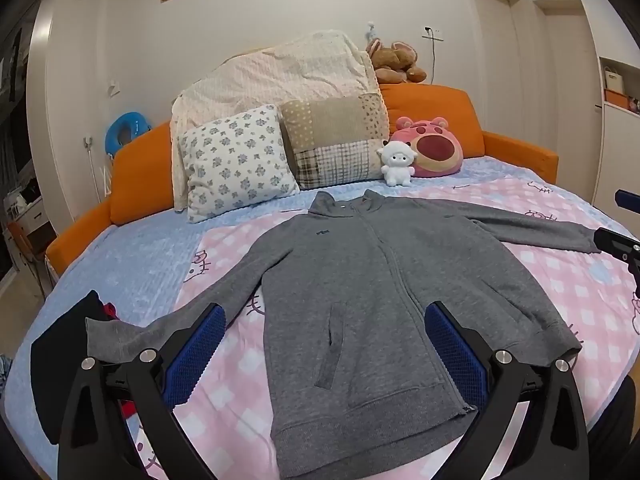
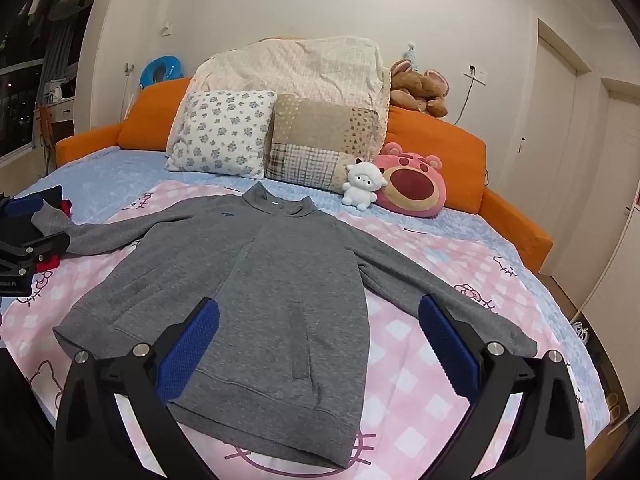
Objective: Fold large clothes
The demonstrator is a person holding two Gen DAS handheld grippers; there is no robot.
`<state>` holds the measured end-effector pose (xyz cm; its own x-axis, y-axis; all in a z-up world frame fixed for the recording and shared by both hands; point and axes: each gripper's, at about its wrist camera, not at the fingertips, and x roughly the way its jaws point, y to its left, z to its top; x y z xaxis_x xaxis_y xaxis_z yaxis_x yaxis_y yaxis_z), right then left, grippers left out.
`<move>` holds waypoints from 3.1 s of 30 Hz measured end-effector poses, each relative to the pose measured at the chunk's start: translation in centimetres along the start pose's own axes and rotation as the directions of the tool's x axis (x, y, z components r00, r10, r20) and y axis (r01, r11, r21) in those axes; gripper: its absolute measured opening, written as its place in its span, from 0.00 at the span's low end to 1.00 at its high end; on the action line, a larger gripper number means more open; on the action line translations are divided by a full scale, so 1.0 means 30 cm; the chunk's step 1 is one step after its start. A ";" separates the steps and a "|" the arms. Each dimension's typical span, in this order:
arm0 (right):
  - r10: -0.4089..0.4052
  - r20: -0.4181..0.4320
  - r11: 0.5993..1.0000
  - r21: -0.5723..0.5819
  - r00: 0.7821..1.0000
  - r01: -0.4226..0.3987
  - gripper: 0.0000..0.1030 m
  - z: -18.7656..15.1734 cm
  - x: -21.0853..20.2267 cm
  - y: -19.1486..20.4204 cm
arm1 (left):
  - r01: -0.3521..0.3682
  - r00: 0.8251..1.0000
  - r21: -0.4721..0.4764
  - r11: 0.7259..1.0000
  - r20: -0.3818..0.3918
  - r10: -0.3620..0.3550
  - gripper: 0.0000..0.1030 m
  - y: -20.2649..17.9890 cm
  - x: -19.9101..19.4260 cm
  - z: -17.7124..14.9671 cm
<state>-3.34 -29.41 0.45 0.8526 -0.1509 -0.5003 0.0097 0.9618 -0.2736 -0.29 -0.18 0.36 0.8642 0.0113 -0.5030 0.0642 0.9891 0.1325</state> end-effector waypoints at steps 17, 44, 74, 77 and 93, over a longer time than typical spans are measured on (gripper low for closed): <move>-0.004 -0.008 1.000 -0.010 1.000 0.004 0.96 0.020 0.008 0.030 | -0.009 1.000 -0.003 1.000 0.010 0.009 0.98 0.016 -0.005 -0.015; 0.009 0.003 1.000 0.014 1.000 -0.010 0.96 0.011 0.019 0.017 | 0.018 0.999 -0.066 0.998 0.037 -0.016 0.98 0.044 -0.001 -0.013; 0.011 0.014 1.000 0.016 1.000 -0.011 0.96 0.030 0.006 0.019 | 0.013 0.999 -0.065 0.998 0.037 -0.011 0.98 0.051 -0.010 -0.001; 0.010 0.014 1.000 0.016 1.000 -0.011 0.96 0.032 0.005 0.020 | 0.015 0.999 -0.067 0.998 0.038 -0.012 0.98 0.050 -0.009 -0.002; 0.010 0.011 1.000 0.013 1.000 -0.010 0.96 0.028 0.011 0.022 | 0.013 1.000 -0.058 0.998 0.012 -0.012 0.98 0.059 0.016 -0.011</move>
<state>-2.62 -28.64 0.81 0.8584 -0.1385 -0.4939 0.0076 0.9662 -0.2577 0.06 1.63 0.07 0.8695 -0.0023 -0.4940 0.0460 0.9960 0.0764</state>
